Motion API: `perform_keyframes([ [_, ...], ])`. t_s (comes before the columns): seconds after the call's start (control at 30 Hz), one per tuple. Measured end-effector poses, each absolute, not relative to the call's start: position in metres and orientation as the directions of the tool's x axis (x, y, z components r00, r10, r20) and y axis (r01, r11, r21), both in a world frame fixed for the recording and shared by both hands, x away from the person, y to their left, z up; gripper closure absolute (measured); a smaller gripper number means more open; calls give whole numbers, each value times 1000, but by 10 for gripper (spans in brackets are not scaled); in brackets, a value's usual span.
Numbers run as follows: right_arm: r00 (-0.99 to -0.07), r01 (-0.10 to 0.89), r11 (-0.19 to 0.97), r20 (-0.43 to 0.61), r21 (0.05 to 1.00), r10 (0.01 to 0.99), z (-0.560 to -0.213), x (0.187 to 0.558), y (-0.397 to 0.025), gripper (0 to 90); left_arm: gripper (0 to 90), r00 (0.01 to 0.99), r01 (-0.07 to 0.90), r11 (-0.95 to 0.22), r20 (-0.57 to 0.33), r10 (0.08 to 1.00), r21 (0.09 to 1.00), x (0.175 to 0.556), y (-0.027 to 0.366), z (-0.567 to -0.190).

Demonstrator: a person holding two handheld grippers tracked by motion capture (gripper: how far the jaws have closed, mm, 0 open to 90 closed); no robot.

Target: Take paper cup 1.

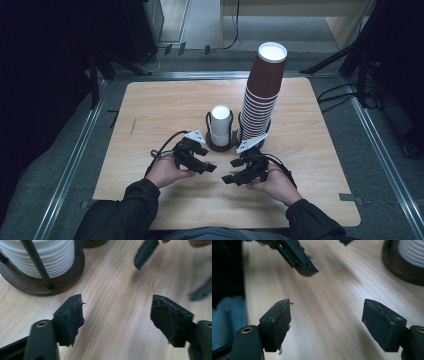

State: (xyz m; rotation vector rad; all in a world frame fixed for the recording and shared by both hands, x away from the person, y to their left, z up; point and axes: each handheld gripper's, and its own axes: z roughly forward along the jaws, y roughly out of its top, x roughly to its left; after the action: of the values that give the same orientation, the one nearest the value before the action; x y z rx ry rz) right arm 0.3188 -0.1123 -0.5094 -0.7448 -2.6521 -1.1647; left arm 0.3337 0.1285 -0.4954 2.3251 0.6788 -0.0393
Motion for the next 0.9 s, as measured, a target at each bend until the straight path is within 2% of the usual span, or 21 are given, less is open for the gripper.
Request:
perform_keyframes([
  [0.07, -874, 475, 584, 279, 658, 397, -507, 319, -114, 301, 300, 858, 489, -595, -227, 461, 638, 333, 129, -494],
  [0.13, -885, 450, 586, 249, 674, 393, -505, 318, -115, 308, 333, 857, 492, -596, -235, 458, 635, 334, 129, -494],
  [0.17, -902, 402, 606, 181, 687, 393, -503, 316, -118, 303, 354, 860, 483, -607, -213, 463, 631, 333, 130, -493],
  [0.23, -898, 410, 608, 183, 680, 401, -502, 316, -119, 303, 381, 860, 484, -605, -215, 464, 633, 334, 131, -493],
  [0.27, -875, 452, 576, 214, 681, 434, -501, 320, -124, 312, 381, 853, 502, -586, -250, 459, 636, 336, 133, -492],
  [0.33, -869, 464, 568, 226, 679, 440, -500, 321, -125, 314, 379, 853, 508, -590, -271, 446, 627, 338, 133, -491],
  [0.4, -844, 507, 527, 270, 682, 464, -498, 324, -131, 328, 382, 881, 452, -630, -206, 426, 631, 340, 131, -487],
  [0.53, -850, 494, 522, 258, 696, 460, -496, 324, -132, 379, 383, 874, 463, -612, -214, 436, 641, 343, 137, -485],
  [0.67, -848, 483, 530, 221, 697, 482, -495, 321, -133, 499, 363, 871, 460, -606, -200, 448, 649, 342, 140, -483],
  [0.77, -845, 475, 534, 192, 699, 499, -494, 320, -136, 538, 359, 869, 466, -602, -205, 451, 648, 342, 142, -483],
  [0.9, -818, 512, 502, 216, 698, 534, -494, 321, -139, 570, 342, 865, 472, -602, -205, 459, 644, 344, 144, -483],
])
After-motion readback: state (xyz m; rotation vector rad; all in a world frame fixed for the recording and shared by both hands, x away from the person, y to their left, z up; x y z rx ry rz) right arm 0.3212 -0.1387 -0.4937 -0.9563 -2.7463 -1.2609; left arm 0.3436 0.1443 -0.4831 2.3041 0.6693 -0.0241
